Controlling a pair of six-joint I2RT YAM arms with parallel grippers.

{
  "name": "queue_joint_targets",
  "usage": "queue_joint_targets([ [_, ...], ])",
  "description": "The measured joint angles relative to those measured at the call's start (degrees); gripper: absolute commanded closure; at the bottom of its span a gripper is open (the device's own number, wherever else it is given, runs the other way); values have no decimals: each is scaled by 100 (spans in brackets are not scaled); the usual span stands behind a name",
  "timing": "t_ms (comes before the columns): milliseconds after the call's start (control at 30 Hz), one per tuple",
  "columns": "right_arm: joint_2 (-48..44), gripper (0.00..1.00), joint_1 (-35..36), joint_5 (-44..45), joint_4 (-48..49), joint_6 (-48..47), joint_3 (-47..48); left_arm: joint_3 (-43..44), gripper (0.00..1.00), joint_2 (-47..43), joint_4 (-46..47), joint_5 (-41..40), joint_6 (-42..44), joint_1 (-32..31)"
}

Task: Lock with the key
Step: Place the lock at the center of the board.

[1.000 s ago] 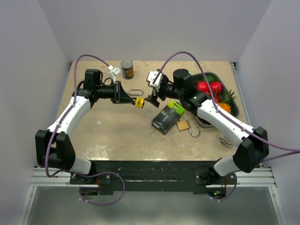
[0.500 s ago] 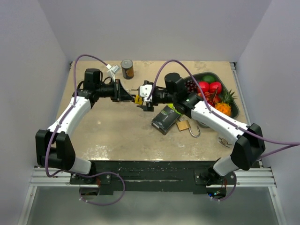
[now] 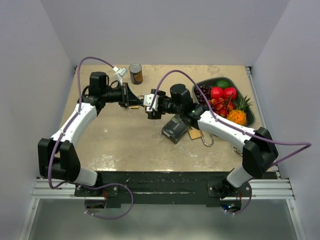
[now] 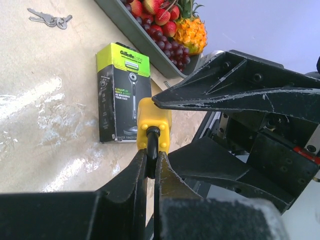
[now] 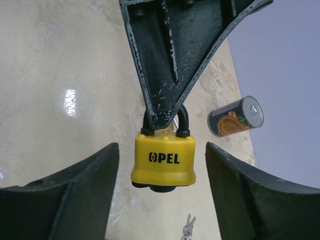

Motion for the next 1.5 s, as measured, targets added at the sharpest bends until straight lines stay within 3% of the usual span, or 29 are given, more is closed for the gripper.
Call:
queue_joint_targets([
  [133, 0, 40, 0, 131, 210, 26, -13, 0, 100, 0, 61, 0, -11, -2],
  [433, 50, 40, 11, 219, 251, 2, -13, -2, 100, 0, 81, 0, -15, -4],
  [567, 175, 49, 22, 243, 249, 0, 0, -2, 100, 0, 81, 0, -15, -7],
  [800, 271, 87, 39, 297, 216, -4, 33, -94, 100, 0, 76, -46, -4, -4],
  [833, 271, 99, 44, 313, 219, -4, 33, -94, 100, 0, 79, -46, -2, -4],
  [933, 271, 100, 48, 330, 216, 4, 37, -94, 85, 0, 76, -50, 9, -4],
  [1033, 271, 100, 50, 372, 208, 74, 52, -94, 52, -4, 81, -74, 28, -4],
  [1067, 275, 100, 55, 417, 166, 155, 76, -94, 32, -17, 68, -74, 4, 0],
  [1133, 302, 100, 44, 522, 79, 376, 144, -94, 18, -72, 68, -164, 39, 33],
  [1167, 339, 100, 26, 562, 39, 514, 208, -92, 1, -116, 50, -251, 46, 70],
  [1500, 1561, 100, -627, 1698, -920, 3244, 1707, 197, 1, -433, 286, -1565, 35, 1469],
])
